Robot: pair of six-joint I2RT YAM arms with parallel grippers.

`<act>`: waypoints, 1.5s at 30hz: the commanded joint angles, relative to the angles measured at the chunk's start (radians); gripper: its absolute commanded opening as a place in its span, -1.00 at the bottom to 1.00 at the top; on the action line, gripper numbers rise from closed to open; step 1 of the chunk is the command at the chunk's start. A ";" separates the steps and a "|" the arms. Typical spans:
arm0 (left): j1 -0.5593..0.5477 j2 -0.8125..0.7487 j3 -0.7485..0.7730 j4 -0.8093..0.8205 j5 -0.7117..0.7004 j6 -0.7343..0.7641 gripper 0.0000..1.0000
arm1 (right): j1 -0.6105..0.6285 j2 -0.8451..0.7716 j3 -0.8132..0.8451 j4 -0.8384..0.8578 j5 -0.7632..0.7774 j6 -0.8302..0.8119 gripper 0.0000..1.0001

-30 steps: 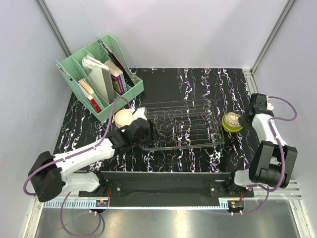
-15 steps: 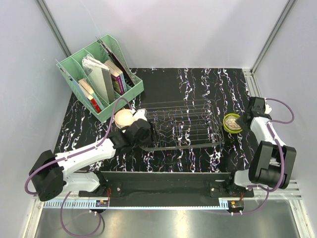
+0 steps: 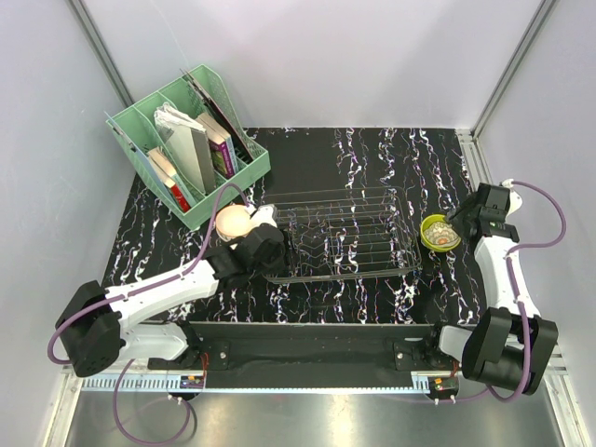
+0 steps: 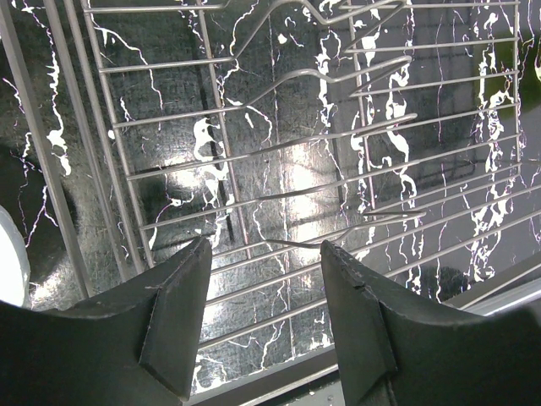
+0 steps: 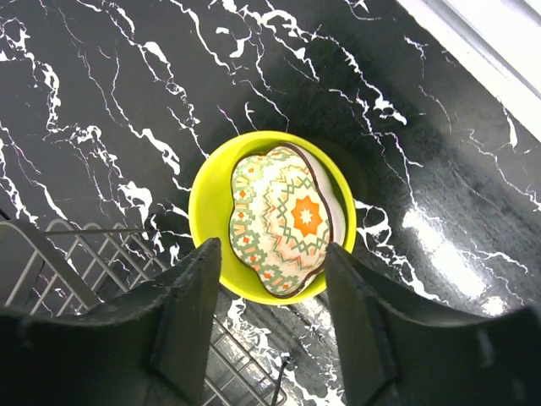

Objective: Unload the bowls from the dish rack

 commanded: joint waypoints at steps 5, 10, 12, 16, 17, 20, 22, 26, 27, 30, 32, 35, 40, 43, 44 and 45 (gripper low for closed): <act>-0.003 -0.007 -0.003 0.037 0.001 0.002 0.15 | 0.002 0.014 -0.008 -0.013 0.053 0.021 -0.25; -0.003 -0.008 -0.003 0.037 -0.002 0.008 0.16 | 0.002 0.075 0.018 -0.031 0.037 0.006 -0.29; -0.003 -0.007 -0.003 0.039 -0.005 0.008 0.16 | 0.002 0.086 0.022 -0.035 0.037 0.005 -0.24; -0.003 -0.001 0.000 0.037 -0.002 0.011 0.16 | 0.002 0.095 0.044 -0.089 0.042 -0.011 -0.13; -0.003 0.002 0.002 0.037 -0.003 0.010 0.16 | 0.002 0.090 0.042 -0.091 0.043 -0.011 -0.13; -0.003 0.004 -0.001 0.040 -0.002 0.008 0.16 | 0.002 0.084 0.035 -0.089 0.062 -0.015 -0.13; -0.005 0.005 -0.001 0.042 0.000 0.008 0.15 | 0.002 0.093 0.039 -0.095 0.056 -0.020 -0.13; -0.003 0.001 -0.010 0.042 -0.003 0.007 0.16 | 0.001 0.104 0.033 -0.094 0.053 -0.015 -0.13; -0.003 -0.001 -0.012 0.043 -0.005 0.007 0.15 | 0.002 0.112 0.034 -0.094 0.050 -0.017 -0.13; -0.003 -0.001 -0.015 0.043 -0.003 0.005 0.15 | 0.001 0.150 0.042 -0.094 0.040 -0.014 -0.21; -0.003 -0.002 -0.018 0.042 -0.003 0.005 0.15 | 0.002 0.172 0.047 -0.089 0.030 -0.012 -0.32; -0.003 -0.007 -0.023 0.040 -0.008 0.007 0.16 | 0.002 0.163 0.053 -0.086 0.025 -0.011 -0.35; -0.005 0.001 -0.020 0.045 -0.003 0.004 0.16 | 0.002 0.075 0.056 -0.100 0.011 -0.022 -0.36; -0.003 0.011 -0.021 0.050 0.000 0.001 0.15 | 0.002 -0.011 0.047 -0.124 0.011 -0.002 -0.51; -0.005 0.013 -0.021 0.051 0.001 -0.001 0.15 | 0.000 -0.028 0.044 -0.124 0.017 0.001 -0.55; -0.003 0.012 -0.021 0.051 0.003 0.001 0.15 | 0.001 -0.046 0.042 -0.124 0.022 0.003 -0.66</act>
